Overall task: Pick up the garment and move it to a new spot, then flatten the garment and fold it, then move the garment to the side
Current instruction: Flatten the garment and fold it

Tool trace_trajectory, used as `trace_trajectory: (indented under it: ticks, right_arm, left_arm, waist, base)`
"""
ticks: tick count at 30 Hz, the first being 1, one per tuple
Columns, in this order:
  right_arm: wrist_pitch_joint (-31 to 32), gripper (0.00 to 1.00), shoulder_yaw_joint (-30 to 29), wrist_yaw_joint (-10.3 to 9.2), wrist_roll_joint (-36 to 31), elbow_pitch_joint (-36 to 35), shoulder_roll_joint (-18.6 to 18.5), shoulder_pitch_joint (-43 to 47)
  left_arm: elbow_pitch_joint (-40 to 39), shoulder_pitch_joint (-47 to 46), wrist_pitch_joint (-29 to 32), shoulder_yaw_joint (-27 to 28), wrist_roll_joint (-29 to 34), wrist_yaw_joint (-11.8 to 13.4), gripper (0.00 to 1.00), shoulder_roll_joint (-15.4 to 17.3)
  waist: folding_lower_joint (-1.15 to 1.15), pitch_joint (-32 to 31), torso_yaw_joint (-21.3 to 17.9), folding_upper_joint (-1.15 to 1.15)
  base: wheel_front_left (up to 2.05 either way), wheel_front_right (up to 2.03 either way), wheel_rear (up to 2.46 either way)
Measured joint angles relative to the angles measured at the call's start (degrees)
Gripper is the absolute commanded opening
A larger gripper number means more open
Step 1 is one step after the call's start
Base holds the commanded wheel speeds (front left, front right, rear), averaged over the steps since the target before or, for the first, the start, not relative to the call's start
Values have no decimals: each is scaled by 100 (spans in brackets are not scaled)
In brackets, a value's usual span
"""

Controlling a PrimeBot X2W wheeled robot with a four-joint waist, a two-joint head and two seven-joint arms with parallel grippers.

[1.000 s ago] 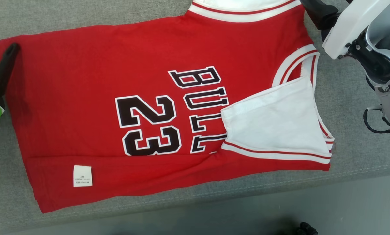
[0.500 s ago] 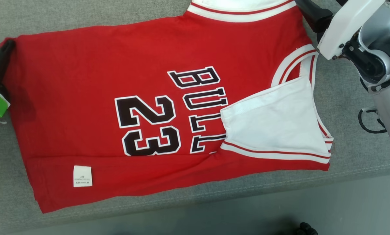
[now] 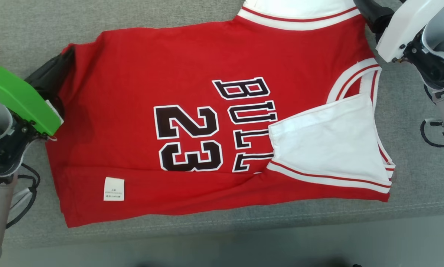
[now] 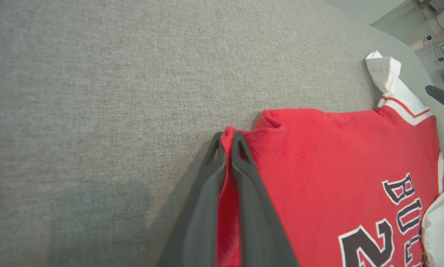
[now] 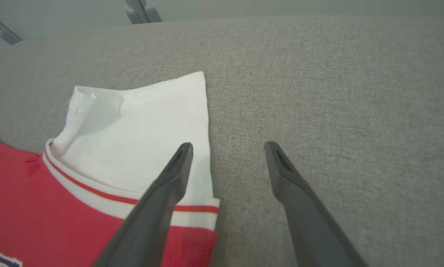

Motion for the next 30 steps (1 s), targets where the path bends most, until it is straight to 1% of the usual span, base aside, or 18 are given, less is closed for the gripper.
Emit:
trace_trajectory:
  ticks: [4, 10, 11, 18, 22, 30]
  right_arm:
    - [127, 100, 3, 0, -37, 151, -116, -117]
    - [227, 100, -1, -7, -71, 332, -127, -393]
    - [269, 100, 8, -8, -94, 375, -126, -450]
    - [391, 100, 38, -8, -112, 505, -134, -675]
    - [472, 100, 65, -8, -198, 541, -109, -824]
    - [522, 100, 68, -8, -211, 667, -110, -1002]
  left_arm:
    - [-125, -56, -2, -246, -32, 0, 0, -94]
    - [-220, -132, -114, -553, -83, 0, 0, -223]
    - [-252, -136, -153, -639, -102, 0, 0, -242]
    - [-359, -144, -253, -865, -171, -1, 0, -243]
    - [-447, -145, -305, -867, -297, 0, 0, -178]
    - [-546, -163, -472, -958, -349, 0, 0, -113]
  waist:
    - [0, -32, 175, 0]
    - [0, -48, 474, 0]
    - [0, -53, 576, 0]
    - [0, -43, 879, 0]
    - [0, 2, 965, 0]
    - [0, 164, 979, 0]
  base:
    - [0, 0, 0]
    - [0, 0, 0]
    - [0, 0, 0]
    - [0, 0, 0]
    - [0, 0, 0]
    - [0, 0, 0]
